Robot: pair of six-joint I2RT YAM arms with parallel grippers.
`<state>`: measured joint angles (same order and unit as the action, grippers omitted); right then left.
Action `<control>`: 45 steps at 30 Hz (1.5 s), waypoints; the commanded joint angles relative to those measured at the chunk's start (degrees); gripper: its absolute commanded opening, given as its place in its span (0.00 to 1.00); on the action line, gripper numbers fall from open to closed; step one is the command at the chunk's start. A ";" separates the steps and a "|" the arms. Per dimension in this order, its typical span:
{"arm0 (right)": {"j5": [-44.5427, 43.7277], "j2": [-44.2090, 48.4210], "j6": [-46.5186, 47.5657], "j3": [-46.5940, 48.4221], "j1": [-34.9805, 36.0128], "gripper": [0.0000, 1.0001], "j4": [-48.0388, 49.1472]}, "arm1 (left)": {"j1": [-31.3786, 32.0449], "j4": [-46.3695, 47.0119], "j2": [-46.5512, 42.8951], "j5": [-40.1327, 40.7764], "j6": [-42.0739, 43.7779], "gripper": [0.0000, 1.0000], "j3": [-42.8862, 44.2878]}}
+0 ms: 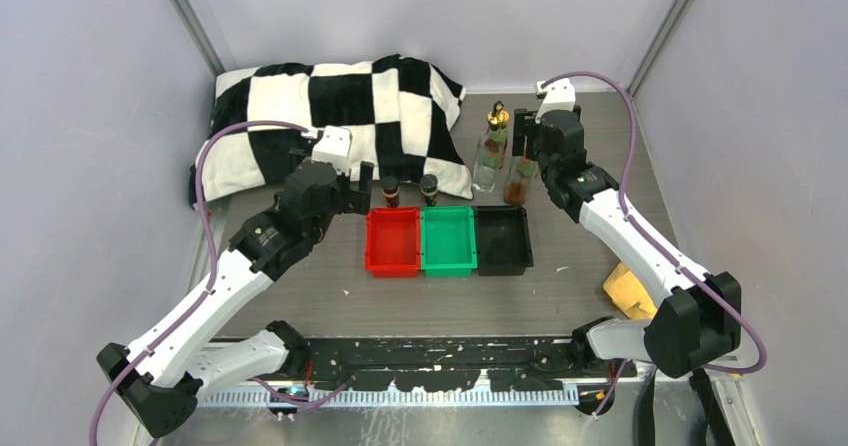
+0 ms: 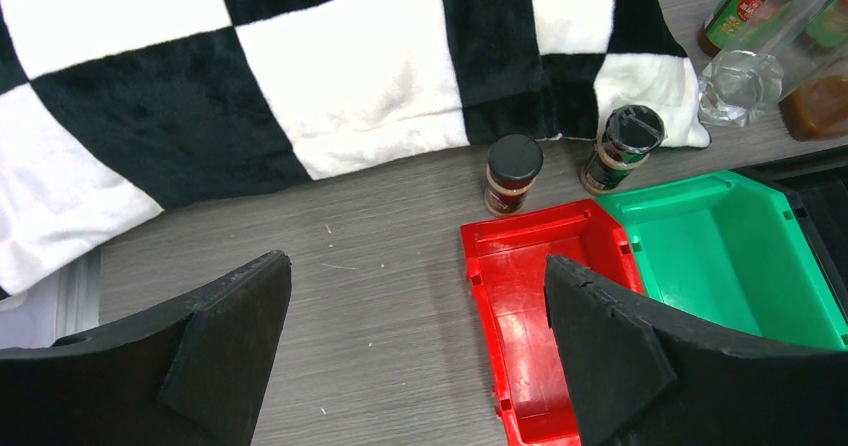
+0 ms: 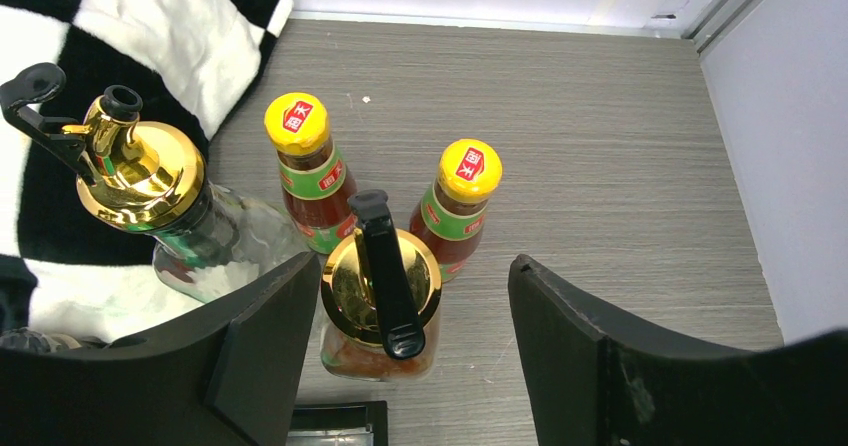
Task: Organize the condiment bottles
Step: Move the bottle to the center of the board.
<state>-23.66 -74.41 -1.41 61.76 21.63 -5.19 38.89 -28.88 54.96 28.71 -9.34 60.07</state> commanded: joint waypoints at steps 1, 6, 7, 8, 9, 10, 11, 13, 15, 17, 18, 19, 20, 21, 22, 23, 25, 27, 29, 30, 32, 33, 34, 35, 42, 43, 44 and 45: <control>0.45 -0.13 -0.61 0.57 -0.17 0.73 2.73 | 0.20 2.83 -0.11 -0.31 0.29 0.98 0.06; 0.68 -0.28 -0.70 0.56 -0.13 0.68 2.63 | 0.21 2.83 -0.02 -0.30 0.33 0.98 0.09; 0.64 -0.32 -0.71 0.56 -0.13 0.68 2.56 | 0.19 2.82 -0.03 -0.32 0.30 0.98 0.13; 0.63 -0.37 -0.78 0.56 -0.15 0.67 2.56 | 0.17 2.80 -0.03 -0.32 0.31 0.98 0.09; 0.63 -0.43 -0.79 0.56 -0.13 0.66 2.53 | 0.21 2.78 -0.02 -0.30 0.37 0.98 0.09; 0.69 -0.51 -0.77 0.56 -0.11 0.65 2.47 | 0.21 2.82 -0.03 -0.27 0.38 0.98 0.07; 0.72 -0.55 -0.83 0.56 -0.10 0.62 2.47 | 0.17 2.83 -0.03 -0.31 0.30 0.98 0.09; 0.79 -0.67 -0.92 0.49 -0.16 0.53 2.47 | 0.16 2.84 -0.03 -0.33 0.29 0.98 0.11; 0.86 -0.78 -1.04 0.48 -0.12 0.48 2.47 | 0.21 2.85 0.06 -0.41 0.37 0.98 0.13; 0.90 -0.90 -1.13 0.38 -0.12 0.44 2.47 | 0.17 2.83 0.08 -0.49 0.31 0.98 0.13; 0.90 -0.88 -1.18 0.31 -0.16 0.42 2.46 | 0.21 2.89 0.11 -0.49 0.30 0.98 0.13; 0.96 -0.84 -1.22 0.23 -0.17 0.39 2.54 | 0.22 2.85 0.14 -0.45 0.29 0.98 0.11; 1.03 -0.90 -1.23 0.21 -0.17 0.34 2.55 | 0.22 2.88 0.15 -0.49 0.34 0.98 -0.01; 1.07 -0.89 -1.31 0.21 -0.11 0.30 2.55 | 0.21 2.89 0.15 -0.50 0.34 0.98 -0.03; 1.07 -0.95 -1.36 0.21 -0.13 0.24 2.55 | 0.22 2.81 0.15 -0.50 0.30 0.98 0.02; 1.07 -0.90 -1.37 0.21 -0.17 0.18 2.55 | 0.23 2.86 0.10 -0.56 0.29 0.98 -0.03; 0.99 -0.87 -1.33 0.28 -0.10 0.07 2.49 | 0.21 2.85 0.06 -0.58 0.29 0.98 -0.01; 0.92 -0.83 -1.32 0.38 -0.17 0.01 2.48 | 0.22 2.80 0.10 -0.58 0.29 0.98 -0.02; 0.72 -0.69 -1.34 0.45 -0.17 0.01 2.48 | 0.22 2.79 0.06 -0.50 0.29 0.98 -0.01; 0.64 -0.61 -1.32 0.51 -0.17 0.01 2.53 | 0.22 2.83 0.06 -0.52 0.23 0.98 -0.07; 0.26 -0.35 -1.33 0.68 -0.14 0.01 2.65 | 0.22 2.79 0.06 -0.44 0.29 0.98 -0.11; 0.16 -0.24 -1.29 0.84 -0.12 0.01 2.64 | 0.22 2.78 0.06 -0.49 0.30 0.98 -0.13; 0.09 -0.21 -1.36 1.01 -0.13 0.01 2.66 | 0.21 2.80 0.14 -0.50 0.27 0.98 -0.06; 0.04 -0.13 -1.32 1.13 -0.18 0.01 2.64 | 0.22 2.81 0.15 -0.50 0.29 0.98 -0.07; -1.10 0.38 -0.79 2.51 -0.09 0.01 2.51 | 0.22 2.78 0.17 -0.47 0.29 0.98 -0.18; -1.19 0.48 -0.72 2.69 -0.17 0.01 2.41 | 0.17 2.85 0.22 -0.45 0.29 0.98 -0.18; -1.35 0.49 -0.67 2.87 -0.13 0.01 2.34 | 0.21 2.81 0.28 -0.45 0.29 0.98 -0.17; -1.49 0.54 -0.55 3.04 -0.12 0.01 2.25 | 0.17 2.81 0.24 -0.52 0.29 0.98 -0.15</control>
<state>-23.29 -75.37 -2.00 61.82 21.63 -5.19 38.89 -28.88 55.18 28.42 -9.37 60.05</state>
